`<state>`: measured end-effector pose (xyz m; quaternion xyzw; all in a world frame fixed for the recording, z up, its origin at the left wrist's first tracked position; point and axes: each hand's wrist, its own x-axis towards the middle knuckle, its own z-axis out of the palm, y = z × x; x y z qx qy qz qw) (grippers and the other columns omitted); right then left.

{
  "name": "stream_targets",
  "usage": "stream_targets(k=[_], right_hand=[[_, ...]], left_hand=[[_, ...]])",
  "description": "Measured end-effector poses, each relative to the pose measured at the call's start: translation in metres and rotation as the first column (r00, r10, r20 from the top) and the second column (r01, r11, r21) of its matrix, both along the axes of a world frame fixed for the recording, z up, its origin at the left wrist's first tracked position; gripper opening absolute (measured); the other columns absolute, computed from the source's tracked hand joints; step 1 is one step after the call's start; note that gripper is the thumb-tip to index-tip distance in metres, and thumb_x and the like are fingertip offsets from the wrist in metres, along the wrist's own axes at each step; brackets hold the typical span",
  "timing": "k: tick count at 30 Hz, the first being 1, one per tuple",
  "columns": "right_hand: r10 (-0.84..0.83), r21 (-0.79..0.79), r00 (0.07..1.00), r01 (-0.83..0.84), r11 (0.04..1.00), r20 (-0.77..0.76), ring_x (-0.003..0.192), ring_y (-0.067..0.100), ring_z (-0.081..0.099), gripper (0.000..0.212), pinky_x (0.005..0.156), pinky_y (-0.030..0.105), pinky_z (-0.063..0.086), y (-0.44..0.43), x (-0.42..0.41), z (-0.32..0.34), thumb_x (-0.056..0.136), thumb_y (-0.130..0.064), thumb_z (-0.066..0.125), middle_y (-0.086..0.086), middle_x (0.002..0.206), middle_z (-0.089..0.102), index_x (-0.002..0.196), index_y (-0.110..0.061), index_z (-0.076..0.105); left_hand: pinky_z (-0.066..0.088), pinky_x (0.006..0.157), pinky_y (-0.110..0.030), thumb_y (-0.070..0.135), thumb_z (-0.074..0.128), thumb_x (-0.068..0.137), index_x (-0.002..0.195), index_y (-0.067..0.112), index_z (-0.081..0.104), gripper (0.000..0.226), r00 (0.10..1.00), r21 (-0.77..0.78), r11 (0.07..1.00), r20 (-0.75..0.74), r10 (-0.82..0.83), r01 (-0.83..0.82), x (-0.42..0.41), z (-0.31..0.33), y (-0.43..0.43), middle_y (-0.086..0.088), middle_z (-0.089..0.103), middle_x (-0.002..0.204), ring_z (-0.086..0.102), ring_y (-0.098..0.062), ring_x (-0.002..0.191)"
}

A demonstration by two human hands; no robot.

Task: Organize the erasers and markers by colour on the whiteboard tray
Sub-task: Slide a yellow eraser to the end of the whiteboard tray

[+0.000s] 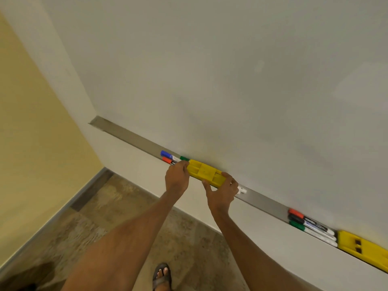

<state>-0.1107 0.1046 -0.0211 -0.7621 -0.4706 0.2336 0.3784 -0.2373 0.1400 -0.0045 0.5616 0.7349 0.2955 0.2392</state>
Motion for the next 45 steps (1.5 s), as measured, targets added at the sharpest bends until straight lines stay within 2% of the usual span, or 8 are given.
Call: stream_targets(k=[14, 18, 19, 24, 30, 35, 41, 45], right_hand=[[0.204, 0.097, 0.976, -0.197, 0.976, -0.071, 0.119, 0.03, 0.043, 0.071, 0.098, 0.045, 0.047, 0.068, -0.14, 0.011, 0.069, -0.03, 0.08, 0.017, 0.126, 0.048, 0.126, -0.008, 0.044], [0.269, 0.088, 0.958, -0.26, 0.962, -0.103, 0.12, 0.03, 0.041, 0.069, 0.084, 0.011, 0.036, 0.089, -0.176, 0.015, 0.07, -0.026, 0.08, 0.018, 0.128, 0.046, 0.126, -0.007, 0.044], [0.282, 0.086, 0.953, -0.273, 0.958, -0.11, 0.12, 0.029, 0.041, 0.069, 0.082, 0.009, 0.032, 0.094, -0.185, 0.016, 0.07, -0.025, 0.08, 0.018, 0.128, 0.046, 0.126, -0.007, 0.044], [0.313, 0.069, 0.939, -0.306, 0.95, -0.143, 0.117, 0.029, 0.046, 0.068, 0.095, 0.034, 0.044, 0.114, -0.225, 0.016, 0.07, -0.025, 0.081, 0.016, 0.127, 0.048, 0.125, -0.01, 0.044], [0.332, 0.045, 0.926, -0.33, 0.943, -0.181, 0.114, 0.03, 0.05, 0.067, 0.092, 0.044, 0.052, 0.129, -0.25, 0.009, 0.068, -0.022, 0.082, 0.016, 0.122, 0.052, 0.123, -0.009, 0.045], [0.352, -0.01, 0.889, -0.371, 0.929, -0.292, 0.104, 0.026, 0.06, 0.058, 0.087, 0.04, 0.056, 0.14, -0.257, 0.004, 0.071, -0.019, 0.08, 0.013, 0.117, 0.058, 0.118, -0.011, 0.047], [0.351, -0.047, 0.869, -0.391, 0.919, -0.35, 0.102, 0.027, 0.061, 0.058, 0.086, 0.041, 0.057, 0.15, -0.261, -0.012, 0.071, -0.016, 0.08, 0.012, 0.116, 0.058, 0.117, -0.012, 0.045], [0.375, -0.044, 0.861, -0.414, 0.909, -0.344, 0.1, 0.026, 0.062, 0.057, 0.082, 0.032, 0.056, 0.154, -0.263, -0.015, 0.072, -0.019, 0.079, 0.011, 0.115, 0.059, 0.118, -0.013, 0.045]], left_hand=[[0.051, 0.085, -0.047, 0.012, 0.038, 0.091, 0.116, 0.01, 0.063, 0.035, 0.997, 0.042, 0.996, -0.013, 0.079, -0.079, -0.148, 0.013, 0.057, -0.019, 0.069, 0.108, 0.062, -0.041, 0.099], [0.043, 0.095, -0.044, 0.003, 0.04, 0.089, 0.118, 0.014, 0.061, 0.038, 0.993, -0.008, 0.998, -0.104, 0.055, -0.056, -0.19, 0.018, 0.079, -0.014, 0.066, 0.117, 0.057, -0.037, 0.11], [0.04, 0.097, -0.044, 0.002, 0.039, 0.09, 0.122, 0.015, 0.058, 0.04, 0.991, -0.043, 0.997, -0.123, 0.052, -0.057, -0.199, 0.018, 0.084, -0.013, 0.064, 0.121, 0.055, -0.036, 0.114], [0.029, 0.103, -0.041, 0.004, 0.038, 0.093, 0.141, 0.016, 0.04, 0.049, 0.986, -0.156, 0.987, -0.168, 0.017, -0.043, -0.239, 0.013, 0.101, -0.01, 0.046, 0.142, 0.037, -0.031, 0.132], [0.025, 0.109, -0.042, 0.002, 0.034, 0.095, 0.143, 0.015, 0.035, 0.05, 0.989, -0.209, 0.976, -0.145, 0.025, -0.055, -0.259, 0.01, 0.12, -0.01, 0.037, 0.148, 0.028, -0.029, 0.137], [0.03, 0.107, -0.044, 0.001, 0.034, 0.093, 0.136, 0.01, 0.043, 0.044, 0.99, -0.222, 0.973, -0.134, 0.033, -0.062, -0.27, -0.002, 0.129, -0.013, 0.043, 0.143, 0.035, -0.033, 0.132], [0.03, 0.106, -0.049, 0.0, 0.034, 0.093, 0.14, 0.009, 0.035, 0.048, 0.988, -0.254, 0.965, -0.154, 0.029, -0.068, -0.27, -0.011, 0.129, -0.013, 0.039, 0.145, 0.032, -0.034, 0.134], [0.03, 0.106, -0.051, 0.002, 0.035, 0.093, 0.142, 0.005, 0.03, 0.049, 0.992, -0.246, 0.968, -0.125, 0.021, -0.052, -0.274, -0.018, 0.13, -0.019, 0.032, 0.147, 0.03, -0.038, 0.134]])
